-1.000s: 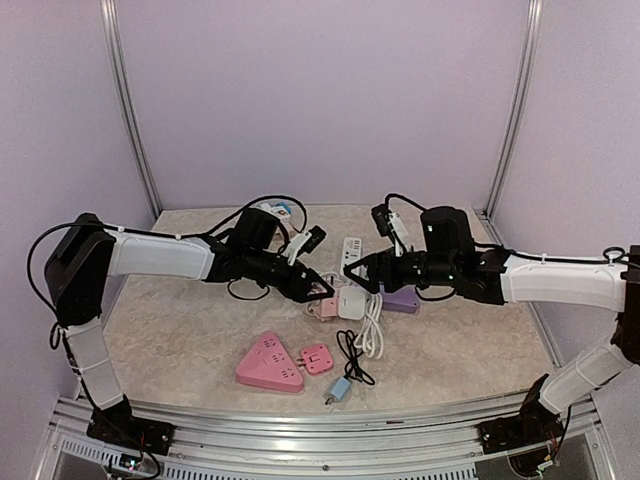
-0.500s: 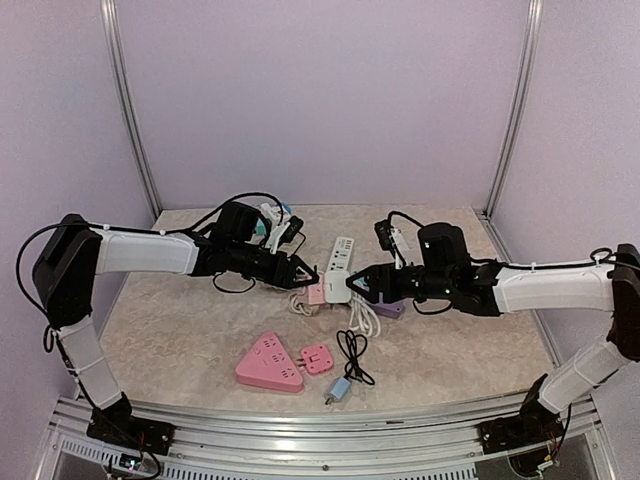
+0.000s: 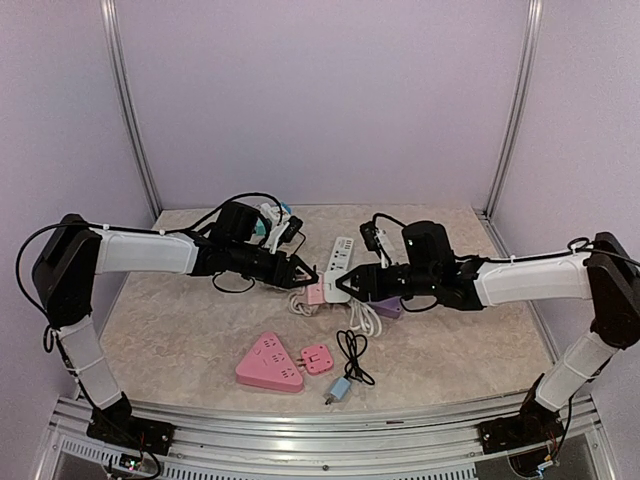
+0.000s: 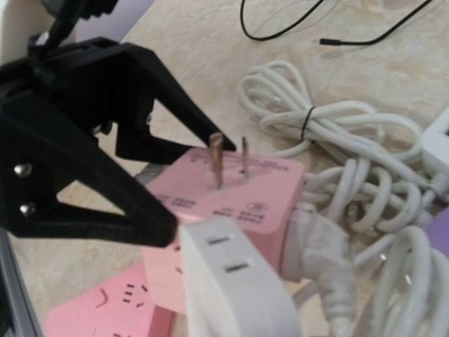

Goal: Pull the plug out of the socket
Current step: Remove the plug from the socket.

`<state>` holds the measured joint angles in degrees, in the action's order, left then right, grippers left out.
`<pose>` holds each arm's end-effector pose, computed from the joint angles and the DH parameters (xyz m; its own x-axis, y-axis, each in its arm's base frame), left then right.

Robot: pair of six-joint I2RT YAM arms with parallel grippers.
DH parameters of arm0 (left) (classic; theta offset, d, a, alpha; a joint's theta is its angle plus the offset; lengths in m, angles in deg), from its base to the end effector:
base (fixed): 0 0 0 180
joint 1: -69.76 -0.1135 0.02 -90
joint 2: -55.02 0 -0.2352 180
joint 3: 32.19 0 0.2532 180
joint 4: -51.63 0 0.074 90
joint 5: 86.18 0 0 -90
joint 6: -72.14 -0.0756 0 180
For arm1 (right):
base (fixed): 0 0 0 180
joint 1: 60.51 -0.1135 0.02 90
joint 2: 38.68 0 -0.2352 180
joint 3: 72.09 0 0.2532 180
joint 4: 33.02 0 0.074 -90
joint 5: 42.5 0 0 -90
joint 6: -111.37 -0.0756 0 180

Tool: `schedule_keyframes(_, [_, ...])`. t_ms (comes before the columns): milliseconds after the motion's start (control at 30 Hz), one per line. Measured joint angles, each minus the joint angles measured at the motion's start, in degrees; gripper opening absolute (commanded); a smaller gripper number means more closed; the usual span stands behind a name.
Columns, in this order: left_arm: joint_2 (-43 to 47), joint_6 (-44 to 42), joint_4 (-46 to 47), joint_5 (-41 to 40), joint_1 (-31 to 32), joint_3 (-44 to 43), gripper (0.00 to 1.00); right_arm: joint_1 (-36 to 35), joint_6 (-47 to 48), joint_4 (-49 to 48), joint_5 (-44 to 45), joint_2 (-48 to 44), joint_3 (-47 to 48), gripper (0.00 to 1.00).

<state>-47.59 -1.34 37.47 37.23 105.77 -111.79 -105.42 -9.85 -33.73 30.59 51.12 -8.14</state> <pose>0.3101 -0.2769 0.1612 -0.7090 0.2219 -0.6694 0.6718 0.5011 -0.5455 0.2533 0.2835 0.1761 -0.7041 -0.0016 -0.7101 -0.5812 0.5760 0.5749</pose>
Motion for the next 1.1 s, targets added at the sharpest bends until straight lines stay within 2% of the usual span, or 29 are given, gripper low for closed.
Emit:
schedule_keyframes(267, [0.0, 0.0, -0.1, 0.1, -0.3, 0.0, 0.34, -1.4, 0.6, 2.3, 0.0, 0.9, 2.8, 0.37])
schedule_keyframes(633, [0.0, 0.1, -0.3, 0.2, -0.4, 0.0, 0.34, -4.3, 0.9, 6.5, 6.0, 4.6, 7.4, 0.36])
schedule_keyframes(1100, [0.0, 0.1, -0.5, 0.1, -0.4, 0.0, 0.34, -4.7, -3.1, 7.3, 7.0, 7.8, 9.7, 0.25])
